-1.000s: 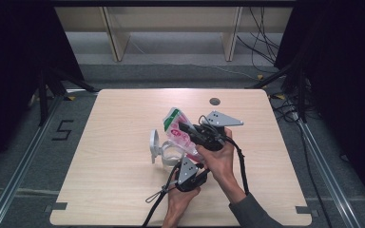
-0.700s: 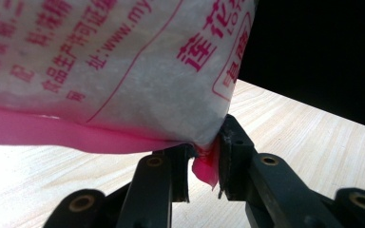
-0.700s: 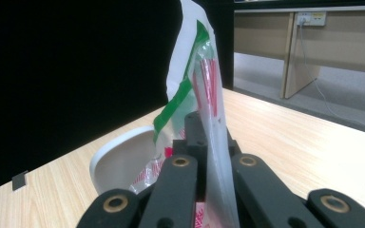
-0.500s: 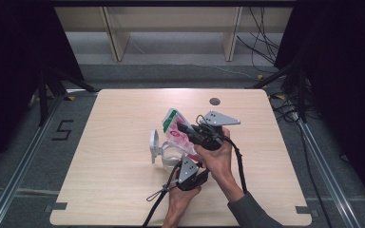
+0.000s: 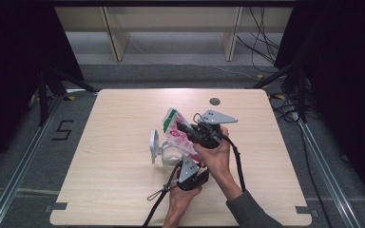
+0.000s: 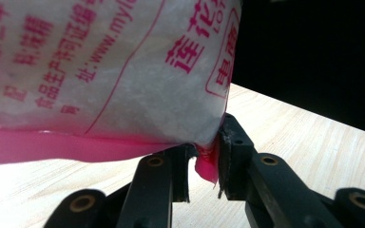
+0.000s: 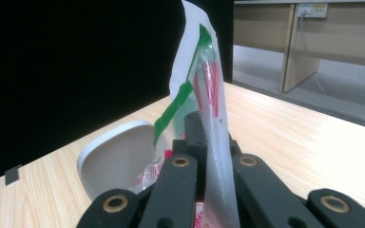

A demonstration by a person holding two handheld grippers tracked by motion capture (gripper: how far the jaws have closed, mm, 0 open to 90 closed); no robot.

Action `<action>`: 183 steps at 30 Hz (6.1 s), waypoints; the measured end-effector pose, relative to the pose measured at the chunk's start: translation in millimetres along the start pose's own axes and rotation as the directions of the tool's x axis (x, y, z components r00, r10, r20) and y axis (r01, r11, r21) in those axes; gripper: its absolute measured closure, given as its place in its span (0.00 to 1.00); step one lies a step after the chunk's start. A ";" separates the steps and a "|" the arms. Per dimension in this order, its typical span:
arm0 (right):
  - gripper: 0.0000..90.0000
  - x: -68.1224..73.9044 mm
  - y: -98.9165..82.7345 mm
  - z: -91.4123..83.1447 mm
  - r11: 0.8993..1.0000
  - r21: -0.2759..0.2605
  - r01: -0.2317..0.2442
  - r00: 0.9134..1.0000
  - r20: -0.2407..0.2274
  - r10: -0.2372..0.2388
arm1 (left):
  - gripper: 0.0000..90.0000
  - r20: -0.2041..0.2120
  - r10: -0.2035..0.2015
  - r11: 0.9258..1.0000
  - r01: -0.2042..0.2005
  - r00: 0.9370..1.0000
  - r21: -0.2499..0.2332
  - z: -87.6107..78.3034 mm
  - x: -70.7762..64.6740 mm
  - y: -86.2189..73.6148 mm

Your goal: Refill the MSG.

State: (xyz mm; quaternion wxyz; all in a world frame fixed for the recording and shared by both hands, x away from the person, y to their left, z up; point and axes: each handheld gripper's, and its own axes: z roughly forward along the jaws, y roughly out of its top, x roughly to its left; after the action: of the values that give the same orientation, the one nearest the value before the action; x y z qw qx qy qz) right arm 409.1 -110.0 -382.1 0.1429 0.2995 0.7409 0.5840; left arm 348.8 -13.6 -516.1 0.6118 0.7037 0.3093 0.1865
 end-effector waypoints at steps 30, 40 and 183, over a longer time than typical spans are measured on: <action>1.00 4.8 1.5 1.4 0.998 0.038 0.041 0.998 0.037 -0.042 | 0.85 0.038 -0.007 1.000 0.008 0.999 -0.024 3.9 -3.4 0.6; 1.00 9.3 1.7 2.0 0.996 0.051 0.077 0.995 0.054 -0.080 | 0.85 0.034 -0.016 1.000 0.016 0.999 -0.024 3.7 -3.8 1.9; 1.00 27.0 9.2 10.5 0.984 0.075 0.165 0.984 0.057 -0.169 | 0.85 0.057 -0.062 0.994 0.067 0.996 -0.082 7.8 -4.7 9.4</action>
State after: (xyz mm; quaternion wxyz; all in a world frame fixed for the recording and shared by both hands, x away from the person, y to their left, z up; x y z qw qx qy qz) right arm 396.5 -84.0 -372.5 0.2044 0.2595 0.7783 0.5340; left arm 352.3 -23.1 -507.8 0.6547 0.6717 0.3071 0.1604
